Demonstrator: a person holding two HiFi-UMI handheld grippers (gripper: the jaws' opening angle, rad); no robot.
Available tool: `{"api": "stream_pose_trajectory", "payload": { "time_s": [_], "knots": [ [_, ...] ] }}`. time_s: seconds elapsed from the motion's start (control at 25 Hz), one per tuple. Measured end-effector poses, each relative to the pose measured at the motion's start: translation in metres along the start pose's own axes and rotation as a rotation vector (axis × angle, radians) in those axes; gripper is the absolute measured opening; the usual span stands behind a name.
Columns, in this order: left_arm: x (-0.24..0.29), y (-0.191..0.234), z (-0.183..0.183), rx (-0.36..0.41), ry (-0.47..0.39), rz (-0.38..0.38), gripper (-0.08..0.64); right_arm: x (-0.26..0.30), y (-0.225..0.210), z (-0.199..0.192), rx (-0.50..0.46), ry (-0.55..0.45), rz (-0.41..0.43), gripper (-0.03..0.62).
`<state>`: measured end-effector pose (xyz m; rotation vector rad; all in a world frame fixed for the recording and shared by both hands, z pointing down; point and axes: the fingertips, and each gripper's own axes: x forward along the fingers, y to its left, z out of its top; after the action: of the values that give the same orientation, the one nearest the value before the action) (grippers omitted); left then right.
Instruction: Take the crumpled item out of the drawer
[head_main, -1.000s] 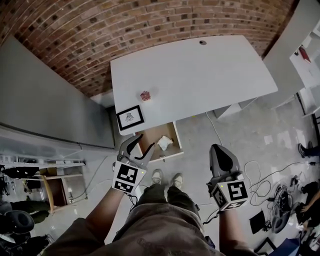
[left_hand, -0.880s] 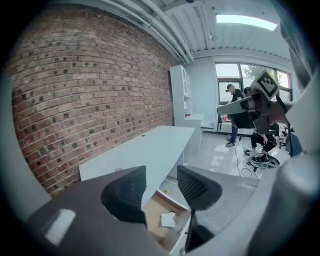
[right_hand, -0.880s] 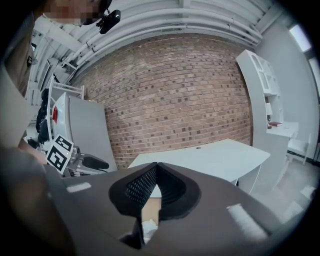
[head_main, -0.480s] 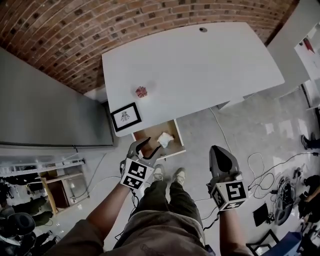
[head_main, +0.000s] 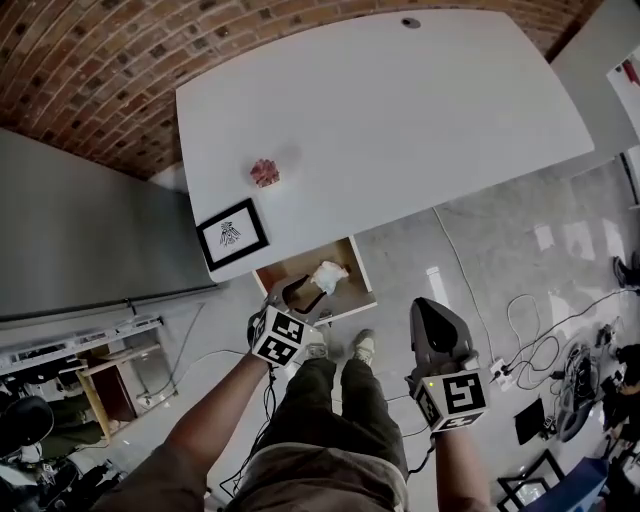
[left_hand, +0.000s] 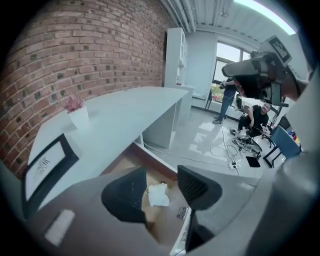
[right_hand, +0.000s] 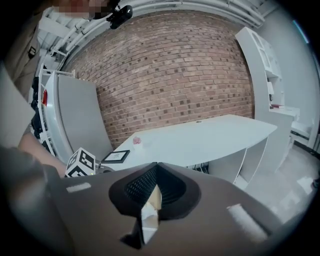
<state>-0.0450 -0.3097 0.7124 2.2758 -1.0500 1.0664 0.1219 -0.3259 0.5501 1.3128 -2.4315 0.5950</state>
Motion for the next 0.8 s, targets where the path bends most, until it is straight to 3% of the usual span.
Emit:
{"api": "stream_pose_trajectory", "payload": {
  "time_s": [0.48,0.8],
  "knots": [
    [0.119,0.030,-0.096,-0.018,0.176,-0.040,0.195,0.061,-0.022,-0.098,0.029,0.083,-0.012,0.028],
    [0.177,0.035,-0.138,-0.025,0.320,-0.063,0.195,0.088,-0.034,-0.128,0.043,0.063,-0.029,0.028]
  ]
}}
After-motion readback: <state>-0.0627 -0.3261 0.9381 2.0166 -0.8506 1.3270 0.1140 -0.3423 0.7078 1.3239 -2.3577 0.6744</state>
